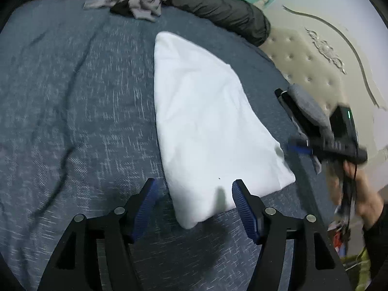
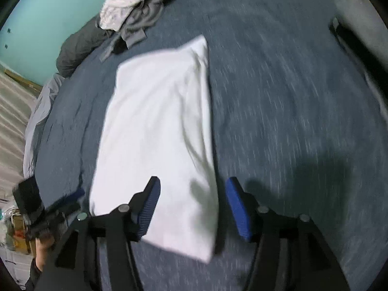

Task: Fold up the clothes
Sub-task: 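Grasp the end of the white bundle with the left tool while the right tool grasps it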

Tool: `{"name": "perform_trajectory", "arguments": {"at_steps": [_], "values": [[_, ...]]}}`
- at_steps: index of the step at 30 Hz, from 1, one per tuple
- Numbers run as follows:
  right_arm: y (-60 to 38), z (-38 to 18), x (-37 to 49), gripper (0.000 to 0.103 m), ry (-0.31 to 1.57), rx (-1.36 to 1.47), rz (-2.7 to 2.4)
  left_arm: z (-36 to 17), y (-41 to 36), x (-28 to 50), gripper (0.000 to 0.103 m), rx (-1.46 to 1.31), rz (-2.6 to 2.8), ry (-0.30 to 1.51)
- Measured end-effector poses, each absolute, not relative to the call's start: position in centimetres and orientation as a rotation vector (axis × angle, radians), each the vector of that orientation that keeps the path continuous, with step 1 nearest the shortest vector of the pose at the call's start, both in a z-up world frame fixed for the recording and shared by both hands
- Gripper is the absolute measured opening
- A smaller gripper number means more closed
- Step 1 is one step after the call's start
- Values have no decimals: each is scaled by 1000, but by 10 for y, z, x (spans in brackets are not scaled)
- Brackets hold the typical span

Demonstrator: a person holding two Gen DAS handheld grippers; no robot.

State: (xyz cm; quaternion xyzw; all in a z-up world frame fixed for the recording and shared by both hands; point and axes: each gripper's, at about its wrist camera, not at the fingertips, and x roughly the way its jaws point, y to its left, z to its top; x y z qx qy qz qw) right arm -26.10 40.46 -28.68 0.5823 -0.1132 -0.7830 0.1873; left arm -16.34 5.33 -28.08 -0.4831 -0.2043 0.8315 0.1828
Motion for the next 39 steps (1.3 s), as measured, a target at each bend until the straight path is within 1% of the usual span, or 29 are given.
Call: {"name": "perform_trajectory", "arguments": {"at_steps": [2, 4, 6, 12, 14, 18, 21, 24, 25, 28, 33, 36, 39], "values": [[412, -295, -250, 58, -344, 1662, -2202, -292, 56, -166, 68, -1383, 2339, -605], [424, -303, -238, 58, -419, 1676, -2187, -303, 57, -169, 68, -1403, 2327, -654], [427, -311, -233, 59, -455, 1694, -2166, -311, 61, -173, 68, -1426, 2307, -677], [425, -323, -229, 61, -520, 1681, -2126, -323, 68, -179, 69, -1455, 2265, -722], [418, -323, -229, 61, -510, 1658, -2103, -324, 68, -180, 69, -1460, 2253, -752], [404, -328, -228, 61, -458, 1655, -2091, -322, 75, -178, 69, -1469, 2261, -702], [406, -331, -233, 61, -548, 1642, -2078, -327, 72, -180, 69, -1459, 2233, -758], [405, -334, -236, 58, -603, 1663, -2066, -331, 71, -184, 69, -1436, 2228, -773], [404, -333, -235, 57, -590, 1665, -2069, -331, 73, -186, 69, -1432, 2228, -763], [397, -333, -234, 47, -557, 1675, -2040, -330, 76, -184, 69, -1428, 2221, -750], [392, -335, -234, 46, -522, 1677, -2036, -329, 79, -181, 69, -1455, 2188, -755], [386, -335, -235, 46, -487, 1670, -2048, -336, 75, -184, 69, -1455, 2165, -819], [378, -337, -241, 46, -464, 1654, -2054, -335, 80, -189, 70, -1444, 2165, -775]]}}
